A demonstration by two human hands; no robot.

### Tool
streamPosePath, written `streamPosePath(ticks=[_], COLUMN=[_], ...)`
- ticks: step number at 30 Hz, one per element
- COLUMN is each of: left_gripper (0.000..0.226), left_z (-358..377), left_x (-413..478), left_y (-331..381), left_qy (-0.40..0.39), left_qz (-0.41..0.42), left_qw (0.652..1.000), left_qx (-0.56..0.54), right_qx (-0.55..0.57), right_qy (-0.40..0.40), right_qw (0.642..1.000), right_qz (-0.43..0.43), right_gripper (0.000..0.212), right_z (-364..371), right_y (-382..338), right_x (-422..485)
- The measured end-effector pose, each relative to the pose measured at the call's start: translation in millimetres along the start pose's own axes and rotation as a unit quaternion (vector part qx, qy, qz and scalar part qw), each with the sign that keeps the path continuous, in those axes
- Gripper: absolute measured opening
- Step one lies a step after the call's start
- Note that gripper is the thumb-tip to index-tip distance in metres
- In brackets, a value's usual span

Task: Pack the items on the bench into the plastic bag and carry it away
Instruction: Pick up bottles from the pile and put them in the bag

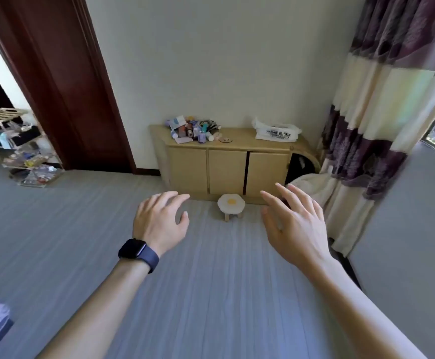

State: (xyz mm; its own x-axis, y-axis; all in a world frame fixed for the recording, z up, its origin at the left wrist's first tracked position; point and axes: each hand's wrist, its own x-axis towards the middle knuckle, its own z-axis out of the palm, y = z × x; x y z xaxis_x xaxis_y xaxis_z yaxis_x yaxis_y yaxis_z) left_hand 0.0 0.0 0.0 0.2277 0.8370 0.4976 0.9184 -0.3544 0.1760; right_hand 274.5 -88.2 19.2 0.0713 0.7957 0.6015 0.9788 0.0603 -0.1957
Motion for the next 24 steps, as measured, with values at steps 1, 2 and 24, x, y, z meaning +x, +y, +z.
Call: streamPosePath(ticks=[1, 2, 24], left_gripper=[0.043, 0.043, 0.052], left_z=[4, 9, 199], left_x=[16, 32, 343], left_y=[-6, -12, -166], left_qy=[-0.006, -0.001, -0.086], left_qz=[0.008, 0.002, 0.014], left_qw=[1.000, 1.000, 0.996], left_qx=[-0.005, -0.004, 0.008], right_qx=[0.005, 0.008, 0.028], right_qy=[-0.004, -0.007, -0.052], right_qw=[1.000, 1.000, 0.994], right_qz=[-0.006, 0.006, 0.087], right_gripper=[0.039, 0.039, 0.047], right_z=[9, 17, 286], right_y=[0, 0, 32], right_x=[14, 29, 300])
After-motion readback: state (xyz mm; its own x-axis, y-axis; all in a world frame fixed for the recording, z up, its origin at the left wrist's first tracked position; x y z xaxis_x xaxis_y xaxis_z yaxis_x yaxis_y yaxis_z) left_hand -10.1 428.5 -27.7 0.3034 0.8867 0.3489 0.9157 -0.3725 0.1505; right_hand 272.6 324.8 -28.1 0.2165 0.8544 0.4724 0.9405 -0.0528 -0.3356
